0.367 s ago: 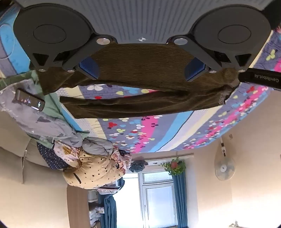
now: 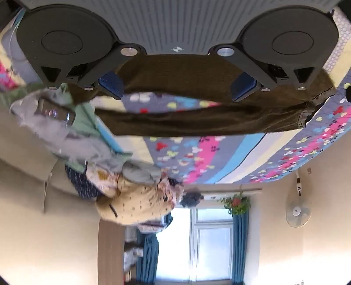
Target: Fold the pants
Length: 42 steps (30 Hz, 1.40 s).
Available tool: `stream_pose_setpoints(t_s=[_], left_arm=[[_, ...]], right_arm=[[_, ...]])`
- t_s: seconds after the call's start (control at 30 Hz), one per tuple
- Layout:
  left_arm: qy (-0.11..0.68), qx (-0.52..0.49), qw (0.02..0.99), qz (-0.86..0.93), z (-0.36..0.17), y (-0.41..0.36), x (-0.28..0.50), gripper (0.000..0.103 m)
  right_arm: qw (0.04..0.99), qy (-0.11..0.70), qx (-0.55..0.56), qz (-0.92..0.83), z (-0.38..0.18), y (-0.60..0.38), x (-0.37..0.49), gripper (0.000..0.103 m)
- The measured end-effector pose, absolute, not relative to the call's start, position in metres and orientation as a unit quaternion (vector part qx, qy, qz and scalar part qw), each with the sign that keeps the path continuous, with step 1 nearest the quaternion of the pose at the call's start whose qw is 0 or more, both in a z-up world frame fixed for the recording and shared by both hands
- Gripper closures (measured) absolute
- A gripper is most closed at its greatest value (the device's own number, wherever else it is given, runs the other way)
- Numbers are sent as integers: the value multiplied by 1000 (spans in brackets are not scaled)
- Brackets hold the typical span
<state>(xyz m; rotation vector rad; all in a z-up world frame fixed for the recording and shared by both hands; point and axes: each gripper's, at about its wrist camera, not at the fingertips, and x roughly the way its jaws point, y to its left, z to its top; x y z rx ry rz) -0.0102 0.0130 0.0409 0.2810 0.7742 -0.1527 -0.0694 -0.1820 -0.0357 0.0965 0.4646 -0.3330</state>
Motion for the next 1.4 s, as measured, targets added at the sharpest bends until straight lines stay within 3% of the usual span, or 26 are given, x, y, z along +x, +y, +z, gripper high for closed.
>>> stream_pose_setpoints(t_s=[0.13,0.3,0.83,1.2,1.4], left_arm=[[350,134,923,-83,49,24,-21,0],[361,113,922,-83,47,41,-19,0],[367,128,918,-78,46,36,-22,0],[368,137,917,-74,43,24,-20,0],[367,137,915,-98,40,6,-21,0]], right_arm=[[961,219,76,-148,-22,-164,-72,0],[969,207,32,-130,-4,-139,-74,0],[969,218,-7,-119,-2,-139,-88,0],[962,236,28,-134,-6,-161,-99,0],[956,193,91,-202,-18,-176,-130,0]])
